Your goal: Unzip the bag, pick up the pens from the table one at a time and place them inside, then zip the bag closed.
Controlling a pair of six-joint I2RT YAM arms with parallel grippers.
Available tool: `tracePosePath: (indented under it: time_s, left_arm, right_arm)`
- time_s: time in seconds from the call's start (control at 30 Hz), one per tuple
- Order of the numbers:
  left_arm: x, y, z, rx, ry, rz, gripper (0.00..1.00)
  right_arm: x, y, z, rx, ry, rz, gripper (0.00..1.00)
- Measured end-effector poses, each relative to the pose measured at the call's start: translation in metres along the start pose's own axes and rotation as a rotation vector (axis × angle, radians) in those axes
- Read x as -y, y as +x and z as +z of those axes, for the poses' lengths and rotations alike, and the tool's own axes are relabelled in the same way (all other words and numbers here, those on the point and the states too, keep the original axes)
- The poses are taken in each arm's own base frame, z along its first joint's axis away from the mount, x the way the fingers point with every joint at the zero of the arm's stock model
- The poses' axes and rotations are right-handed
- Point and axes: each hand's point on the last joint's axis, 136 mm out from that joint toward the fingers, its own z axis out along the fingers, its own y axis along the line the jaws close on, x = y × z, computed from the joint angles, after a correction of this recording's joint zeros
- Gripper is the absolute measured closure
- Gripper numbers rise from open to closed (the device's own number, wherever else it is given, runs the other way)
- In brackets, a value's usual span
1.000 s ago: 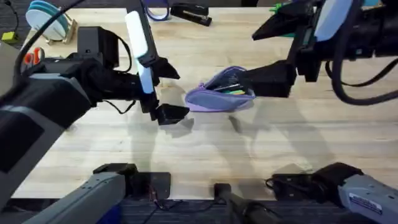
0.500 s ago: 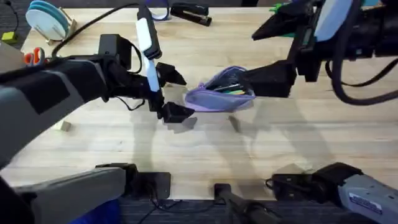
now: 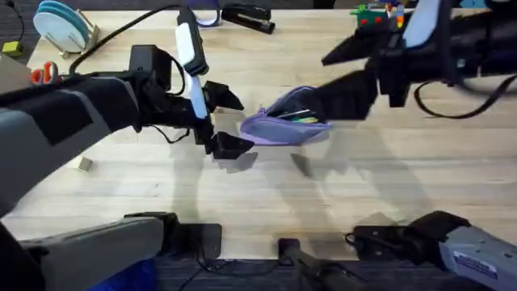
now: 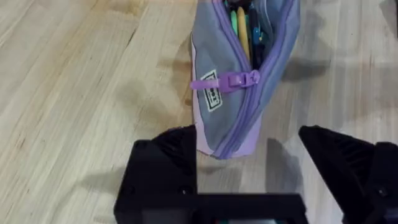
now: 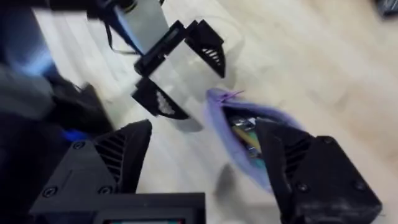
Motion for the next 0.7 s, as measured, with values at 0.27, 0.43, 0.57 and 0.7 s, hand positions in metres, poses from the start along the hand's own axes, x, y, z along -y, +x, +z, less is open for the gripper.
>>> tracePosePath:
  time_s: [0.27,0.43,0.57,0.7]
  left_arm:
    - [0.0,0.0,0.0,0.002,0.001,0.0,0.007]
    - [0.0,0.0,0.0,0.002,0.001,0.0,0.007]
    - [0.0,0.0,0.0,0.002,0.001,0.0,0.007]
    - [0.0,0.0,0.0,0.002,0.001,0.0,0.007]
  right_arm:
    - [-0.009,0.02,0.028,-0.124,-0.017,0.293,0.005]
    - [-0.004,0.019,0.041,-0.13,0.038,0.323,0.005]
    - [0.01,0.027,0.048,-0.162,0.105,0.369,0.006]
    - [0.021,0.035,0.06,-0.205,0.139,0.397,0.005]
